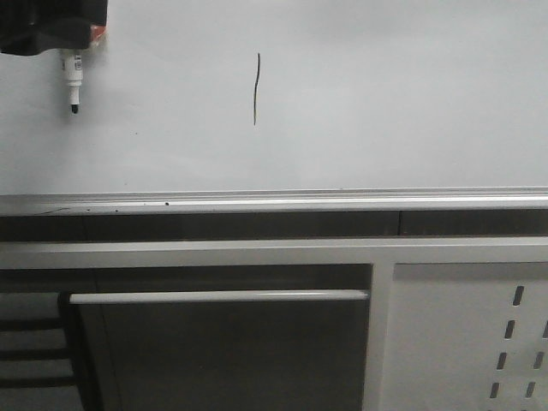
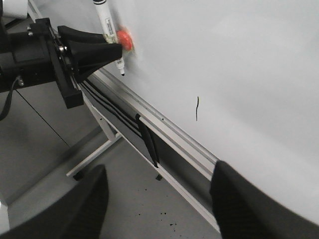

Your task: Write number 1 on whiteboard

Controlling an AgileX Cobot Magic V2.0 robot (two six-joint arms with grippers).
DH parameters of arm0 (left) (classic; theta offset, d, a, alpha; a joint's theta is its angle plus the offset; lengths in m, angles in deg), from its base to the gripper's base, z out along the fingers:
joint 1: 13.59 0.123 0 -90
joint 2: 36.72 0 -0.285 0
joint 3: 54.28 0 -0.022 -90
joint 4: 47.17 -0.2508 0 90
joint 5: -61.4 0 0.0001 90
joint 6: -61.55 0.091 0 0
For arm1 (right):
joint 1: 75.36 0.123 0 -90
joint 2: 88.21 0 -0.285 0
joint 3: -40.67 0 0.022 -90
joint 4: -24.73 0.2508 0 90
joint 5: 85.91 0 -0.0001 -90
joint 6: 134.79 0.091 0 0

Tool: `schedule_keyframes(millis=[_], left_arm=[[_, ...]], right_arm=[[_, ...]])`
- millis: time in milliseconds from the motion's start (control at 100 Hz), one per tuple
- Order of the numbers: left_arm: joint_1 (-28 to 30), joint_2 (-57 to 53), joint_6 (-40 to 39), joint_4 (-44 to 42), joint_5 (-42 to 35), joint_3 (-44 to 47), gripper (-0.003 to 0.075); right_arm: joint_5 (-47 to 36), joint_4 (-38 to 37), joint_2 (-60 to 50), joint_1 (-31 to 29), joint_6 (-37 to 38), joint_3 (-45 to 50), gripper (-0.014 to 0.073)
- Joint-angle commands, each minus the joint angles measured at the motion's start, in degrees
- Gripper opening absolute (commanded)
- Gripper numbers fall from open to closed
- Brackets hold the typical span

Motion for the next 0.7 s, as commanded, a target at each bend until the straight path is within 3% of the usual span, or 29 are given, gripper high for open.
schedule_keyframes(millis=[0,130,690], left_arm=[[0.48,-0.35,-0.74,-0.44,-8.61,-1.9,0.0057],[0.48,-0.35,-0.74,-0.44,-8.62,-1.9,0.0088],[0.48,-0.35,-0.74,-0.55,-9.09,-1.9,0.0088]], right_arm=[[-2.82,2.02,-1.1,-0.31,-0.15,-1.81,0.0405],[-2.82,2.02,-1.1,-0.31,-0.15,-1.81,0.0405],[-2.82,2.02,-1.1,-0.31,-0.15,-1.81,0.0405]])
